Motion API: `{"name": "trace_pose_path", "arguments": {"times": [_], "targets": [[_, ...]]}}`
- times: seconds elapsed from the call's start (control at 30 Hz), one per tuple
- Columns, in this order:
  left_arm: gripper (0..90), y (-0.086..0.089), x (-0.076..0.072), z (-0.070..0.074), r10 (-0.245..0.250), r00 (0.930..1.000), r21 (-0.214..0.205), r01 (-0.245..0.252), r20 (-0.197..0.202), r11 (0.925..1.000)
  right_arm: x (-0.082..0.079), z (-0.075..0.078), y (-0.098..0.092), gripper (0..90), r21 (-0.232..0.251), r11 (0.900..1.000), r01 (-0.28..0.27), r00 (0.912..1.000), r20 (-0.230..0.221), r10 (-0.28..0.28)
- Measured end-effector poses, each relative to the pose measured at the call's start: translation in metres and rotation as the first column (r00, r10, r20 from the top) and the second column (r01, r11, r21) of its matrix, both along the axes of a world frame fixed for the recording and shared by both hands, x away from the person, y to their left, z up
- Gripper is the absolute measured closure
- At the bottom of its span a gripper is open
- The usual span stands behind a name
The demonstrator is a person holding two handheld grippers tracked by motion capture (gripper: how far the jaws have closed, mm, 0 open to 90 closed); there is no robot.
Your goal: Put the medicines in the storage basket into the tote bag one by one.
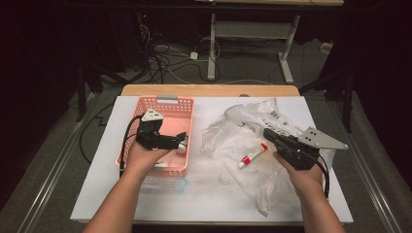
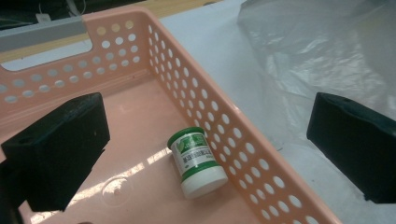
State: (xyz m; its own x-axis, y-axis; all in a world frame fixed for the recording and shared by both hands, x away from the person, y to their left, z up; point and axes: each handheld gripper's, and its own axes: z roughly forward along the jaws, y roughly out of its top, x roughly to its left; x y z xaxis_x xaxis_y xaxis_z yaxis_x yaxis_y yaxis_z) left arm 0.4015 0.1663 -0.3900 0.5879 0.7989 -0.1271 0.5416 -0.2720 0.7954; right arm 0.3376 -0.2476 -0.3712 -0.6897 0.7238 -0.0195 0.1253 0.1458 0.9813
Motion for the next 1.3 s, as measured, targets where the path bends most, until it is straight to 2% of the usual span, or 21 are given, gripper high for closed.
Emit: {"name": "trace_pose_path", "arguments": {"times": [0.17,0.4,0.53,0.67,0.73,0.87,1.0,1.07,1.2,1.3], "targets": [[0.0,0.000,0.015,-0.006,0.014,0.9987,0.002,-0.014,-0.049,0.9999,0.000,0.001,-0.001,90.0,0.004,1.0000,0.000,1.0000,0.001,0.000],[0.5,-0.001,0.030,-0.012,0.029,0.9941,0.040,-0.025,-0.105,0.9989,0.000,0.001,-0.001,90.0,0.003,1.0000,0.000,1.0000,0.002,0.000],[3.5,-0.001,0.037,-0.015,0.044,0.9899,0.063,-0.036,-0.135,0.9974,0.000,0.002,-0.002,90.0,0.005,1.0000,0.000,1.0000,0.006,0.000],[10.9,-0.001,0.043,-0.019,0.049,0.9834,0.089,-0.033,-0.175,0.9955,-0.001,0.002,-0.002,90.0,0.007,1.0000,0.002,1.0000,0.003,-0.002],[14.3,-0.002,0.045,-0.022,0.043,0.9785,0.103,-0.022,-0.202,0.9945,-0.001,0.002,-0.002,90.0,0.008,1.0000,0.002,1.0000,0.004,-0.002],[16.0,-0.004,0.050,-0.029,0.034,0.9648,0.112,-0.004,-0.261,0.9936,-0.001,0.003,-0.002,90.0,0.008,1.0000,0.001,1.0000,0.005,-0.001],[21.3,-0.007,0.055,-0.035,0.020,0.9500,0.130,0.021,-0.312,0.9913,-0.001,0.002,-0.001,90.0,0.005,1.0000,0.001,1.0000,0.007,-0.001],[25.4,-0.008,0.056,-0.038,0.012,0.9446,0.138,0.035,-0.328,0.9899,-0.001,0.002,-0.001,90.0,0.006,1.0000,0.001,1.0000,0.006,-0.001],[30.7,-0.012,0.059,-0.041,-0.003,0.9287,0.151,0.064,-0.371,0.9864,-0.001,0.002,-0.002,90.0,0.007,1.0000,0.001,1.0000,0.005,-0.001],[33.6,-0.016,0.060,-0.044,-0.016,0.9212,0.162,0.085,-0.389,0.9831,-0.001,0.003,-0.002,90.0,0.007,1.0000,0.001,1.0000,0.006,-0.002]]}}
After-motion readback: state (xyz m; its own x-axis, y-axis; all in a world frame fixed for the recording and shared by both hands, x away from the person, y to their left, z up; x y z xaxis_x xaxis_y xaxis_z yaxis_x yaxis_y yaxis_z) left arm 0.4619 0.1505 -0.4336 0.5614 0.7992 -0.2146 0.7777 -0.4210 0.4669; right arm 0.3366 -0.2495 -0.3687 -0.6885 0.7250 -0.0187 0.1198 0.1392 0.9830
